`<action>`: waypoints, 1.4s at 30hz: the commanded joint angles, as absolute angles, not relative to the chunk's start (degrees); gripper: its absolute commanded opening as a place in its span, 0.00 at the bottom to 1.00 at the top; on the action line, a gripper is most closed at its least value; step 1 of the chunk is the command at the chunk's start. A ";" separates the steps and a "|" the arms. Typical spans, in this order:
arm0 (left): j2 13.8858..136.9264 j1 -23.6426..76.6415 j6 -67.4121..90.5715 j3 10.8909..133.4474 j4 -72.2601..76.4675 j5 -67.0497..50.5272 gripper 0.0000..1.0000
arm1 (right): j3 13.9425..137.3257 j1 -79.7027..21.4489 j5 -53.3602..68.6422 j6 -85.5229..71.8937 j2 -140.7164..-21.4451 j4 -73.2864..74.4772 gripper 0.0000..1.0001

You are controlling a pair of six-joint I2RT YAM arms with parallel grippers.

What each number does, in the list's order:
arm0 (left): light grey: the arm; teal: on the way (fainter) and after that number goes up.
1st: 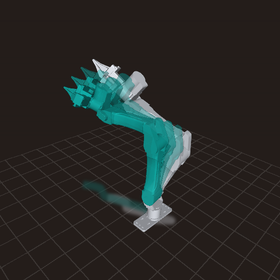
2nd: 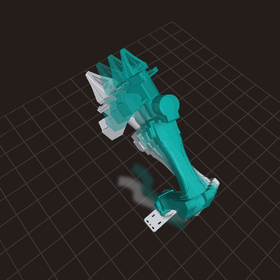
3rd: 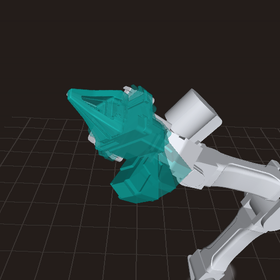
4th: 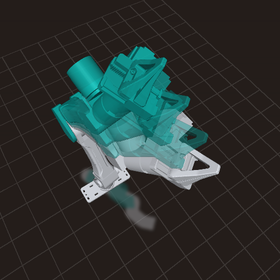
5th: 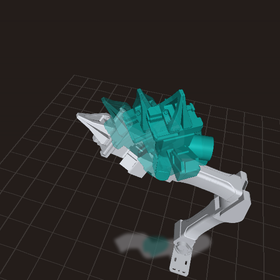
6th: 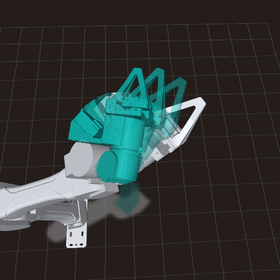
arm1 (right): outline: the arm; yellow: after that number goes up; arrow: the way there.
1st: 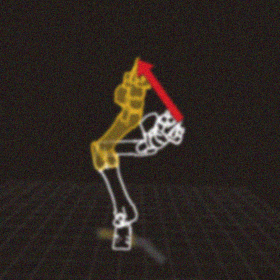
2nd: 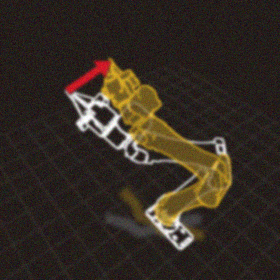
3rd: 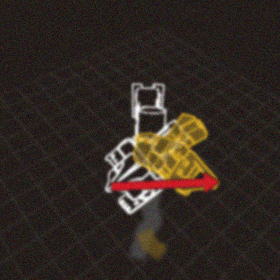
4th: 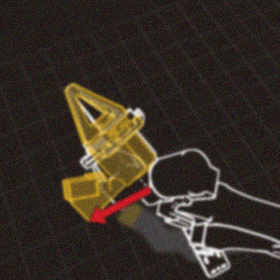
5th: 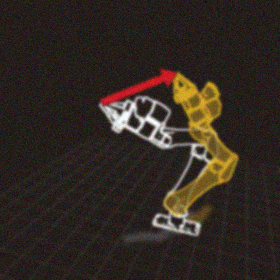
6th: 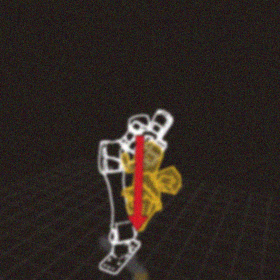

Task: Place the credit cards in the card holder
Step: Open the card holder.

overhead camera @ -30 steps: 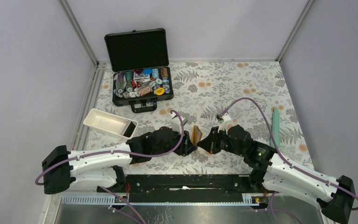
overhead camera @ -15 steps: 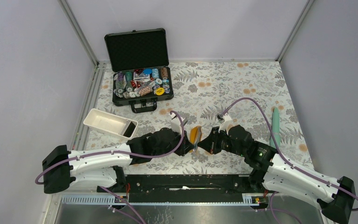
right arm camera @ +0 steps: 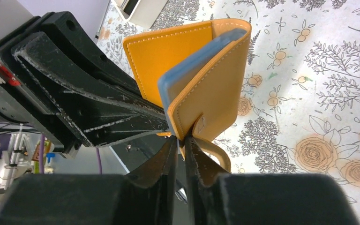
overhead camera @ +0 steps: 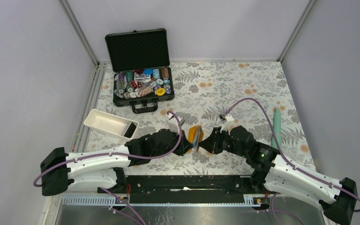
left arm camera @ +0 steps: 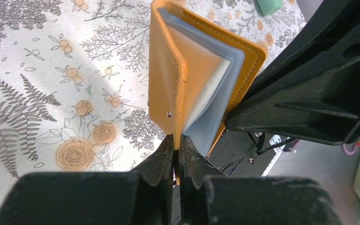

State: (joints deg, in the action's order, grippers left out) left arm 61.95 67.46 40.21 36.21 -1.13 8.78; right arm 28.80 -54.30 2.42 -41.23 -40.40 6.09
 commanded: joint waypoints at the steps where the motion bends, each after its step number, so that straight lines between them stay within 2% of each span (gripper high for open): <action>1: 59.23 67.59 42.25 34.72 3.97 10.41 0.00 | 29.43 -54.40 0.34 -41.52 -39.63 5.57 0.22; 7: 59.25 67.61 43.96 33.25 6.62 8.59 0.00 | 27.25 -54.40 3.09 -41.89 -39.89 1.20 0.39; 16: 58.25 67.59 44.38 32.23 9.05 7.73 0.00 | 25.67 -54.41 -0.41 -41.42 -42.04 1.75 0.44; 18: 58.01 67.54 44.55 31.88 9.52 7.43 0.00 | 25.15 -54.40 -2.11 -41.50 -42.71 1.74 0.40; 25: 56.25 67.57 45.41 29.98 9.95 7.33 0.00 | 24.32 -54.40 -6.89 -42.39 -43.12 3.73 0.02; 29: 54.92 67.50 45.97 29.05 7.75 8.37 0.00 | 24.44 -54.40 -6.64 -42.37 -42.12 4.29 0.00; 30: 54.55 67.46 46.30 28.82 6.92 8.99 0.08 | 24.77 -54.43 -6.84 -42.32 -41.87 4.78 0.00; 33: 53.03 67.41 47.23 28.74 2.75 12.51 0.56 | 26.15 -54.40 -7.64 -41.45 -42.19 7.88 0.00; 35: 52.15 67.41 46.86 29.01 0.72 14.23 0.79 | 27.19 -54.40 -7.98 -40.85 -42.94 10.17 0.00; 38: 52.17 67.41 45.36 30.36 -0.90 15.00 0.98 | 28.72 -54.38 -7.83 -40.62 -43.93 12.82 0.00; 42: 56.79 67.46 42.60 34.67 -1.67 13.03 0.99 | 30.30 -54.40 -7.22 -40.79 -45.26 14.53 0.00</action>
